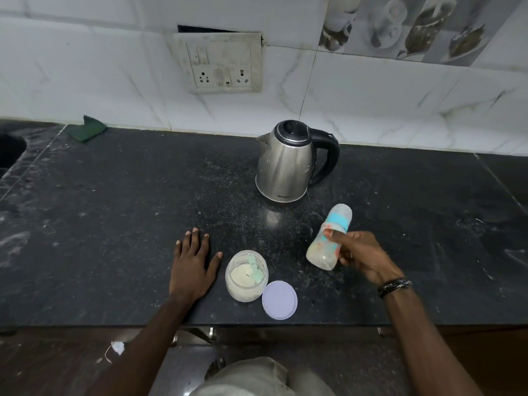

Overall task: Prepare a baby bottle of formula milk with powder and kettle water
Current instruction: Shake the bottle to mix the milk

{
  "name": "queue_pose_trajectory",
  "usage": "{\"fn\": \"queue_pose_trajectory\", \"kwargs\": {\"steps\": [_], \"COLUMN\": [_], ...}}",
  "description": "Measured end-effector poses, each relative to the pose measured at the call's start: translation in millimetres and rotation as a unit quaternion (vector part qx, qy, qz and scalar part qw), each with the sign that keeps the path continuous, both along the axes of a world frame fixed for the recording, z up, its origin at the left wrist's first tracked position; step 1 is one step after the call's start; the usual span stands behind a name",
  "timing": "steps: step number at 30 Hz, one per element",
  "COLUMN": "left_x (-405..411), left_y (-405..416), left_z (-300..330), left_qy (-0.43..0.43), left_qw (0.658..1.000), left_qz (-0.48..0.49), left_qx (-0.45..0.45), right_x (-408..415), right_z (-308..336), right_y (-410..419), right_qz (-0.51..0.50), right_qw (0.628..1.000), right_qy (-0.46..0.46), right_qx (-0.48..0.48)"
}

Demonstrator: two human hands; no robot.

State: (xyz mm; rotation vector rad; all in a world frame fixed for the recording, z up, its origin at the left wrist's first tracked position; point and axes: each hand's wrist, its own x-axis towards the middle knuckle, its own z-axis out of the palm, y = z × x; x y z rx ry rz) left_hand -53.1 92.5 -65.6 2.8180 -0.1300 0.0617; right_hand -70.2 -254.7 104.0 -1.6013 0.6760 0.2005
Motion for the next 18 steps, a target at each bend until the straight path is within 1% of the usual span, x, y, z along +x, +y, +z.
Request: {"fn": "queue_pose_trajectory", "kwargs": {"steps": [1,3,4,6,7,9,10,11,12,13,14,15,17,18], "left_x": [0,0,0,1,1,1,0,-1,0,0,0,0,-1,-1], "left_y": [0,-1,-1,-1,-1,-1,-1,-1,0,0,0,0,-1,0], "left_z": [0,-1,-1,-1,-1,0,-1,-1,-1,-1,-1,-1,-1,-1], "left_qy": [0.001,0.003,0.002,0.000,-0.001,-0.001,0.002,0.003,0.002,0.000,0.000,0.000,0.004,0.005], "left_qw": [1.000,1.000,1.000,1.000,1.000,1.000,1.000,1.000,1.000,1.000,1.000,1.000,1.000,1.000], "left_qz": [0.001,0.002,0.002,-0.001,-0.002,0.000,0.001,0.001,0.001,0.001,0.001,0.002,0.003,0.003], "left_qx": [0.002,0.004,0.003,0.002,0.002,0.005,0.007,0.006,0.004,0.002,0.000,-0.001,-0.001,0.000], "right_x": [1,3,4,4,5,10,12,12,12,11,11,12,15,16], "right_z": [1,2,2,4,4,4,2,3,2,2,1,-1,-4,-4], "right_y": [-1,-4,-4,-1,-1,-2,-4,-4,-4,-3,-2,-2,-4,-5], "right_qz": [-0.008,-0.045,-0.037,0.029,0.038,-0.016,-0.032,-0.015,0.032,0.078,0.098,0.082,0.026,0.029], "right_qw": [0.999,0.997,0.997,0.998,0.998,0.997,0.996,0.998,0.998,0.996,0.993,0.994,0.997,0.997], "right_qy": [-0.012,-0.044,-0.050,-0.032,-0.032,-0.054,-0.059,-0.051,-0.034,-0.015,-0.008,-0.013,-0.031,-0.027], "right_qx": [-0.029,-0.052,-0.048,-0.036,-0.043,-0.058,-0.051,-0.040,-0.035,-0.043,-0.061,-0.076,-0.071,-0.059]}}
